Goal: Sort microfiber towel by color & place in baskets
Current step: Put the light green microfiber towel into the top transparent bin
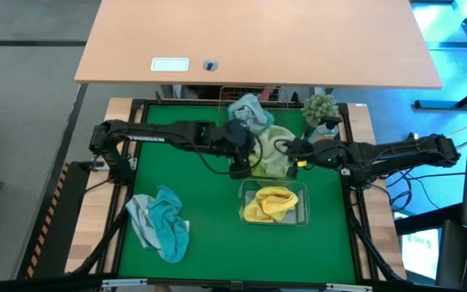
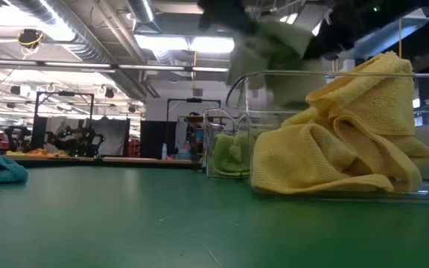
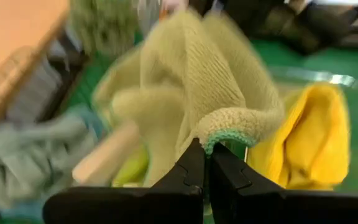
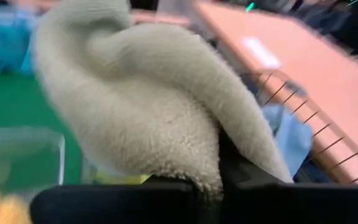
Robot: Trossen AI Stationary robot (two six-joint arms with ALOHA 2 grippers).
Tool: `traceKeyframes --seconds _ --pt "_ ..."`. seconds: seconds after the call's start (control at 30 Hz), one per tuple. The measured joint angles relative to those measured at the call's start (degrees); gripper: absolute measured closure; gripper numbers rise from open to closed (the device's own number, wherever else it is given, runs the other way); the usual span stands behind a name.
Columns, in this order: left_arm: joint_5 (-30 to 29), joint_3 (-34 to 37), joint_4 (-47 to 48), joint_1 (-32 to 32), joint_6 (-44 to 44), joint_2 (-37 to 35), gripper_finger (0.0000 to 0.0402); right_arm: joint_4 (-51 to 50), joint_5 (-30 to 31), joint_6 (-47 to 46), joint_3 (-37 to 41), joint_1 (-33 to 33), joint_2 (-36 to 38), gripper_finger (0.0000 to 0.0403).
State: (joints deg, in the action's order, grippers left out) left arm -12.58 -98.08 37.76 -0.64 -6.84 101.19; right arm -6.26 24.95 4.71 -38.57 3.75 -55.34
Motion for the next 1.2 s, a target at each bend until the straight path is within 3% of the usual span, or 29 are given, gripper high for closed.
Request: traceKeyframes --seconds 0.23,0.6,0.8,0.97,1.07,1.2 --pt "-3.97 11.47 -3.01 -0.27 -3.73 0.00 0.0402 -7.71 -4.46 0.01 0.00 0.00 -0.08 0.0394" --pt "-6.33 25.69 -21.24 -4.63 -3.58 0.00 0.0402 -7.70 -4.04 0.02 0.00 0.00 -0.42 0.0336" --pt "-6.38 27.54 -24.00 -7.45 -3.55 0.00 0.0402 -7.65 -4.02 0.02 0.00 -0.02 -0.41 0.0322" --pt "-6.02 27.54 -32.42 -9.99 -3.55 0.00 0.0402 -7.63 -4.00 0.02 0.00 -0.02 -0.41 0.0315" --pt "-3.38 27.54 -35.23 -10.87 -3.62 0.00 0.0402 -7.65 -4.00 0.04 0.00 -0.02 -0.41 0.0315" --pt "2.25 27.54 -32.01 -10.35 -3.59 -0.02 0.0402 -7.64 -4.00 0.04 0.00 -0.02 -0.41 0.0315"
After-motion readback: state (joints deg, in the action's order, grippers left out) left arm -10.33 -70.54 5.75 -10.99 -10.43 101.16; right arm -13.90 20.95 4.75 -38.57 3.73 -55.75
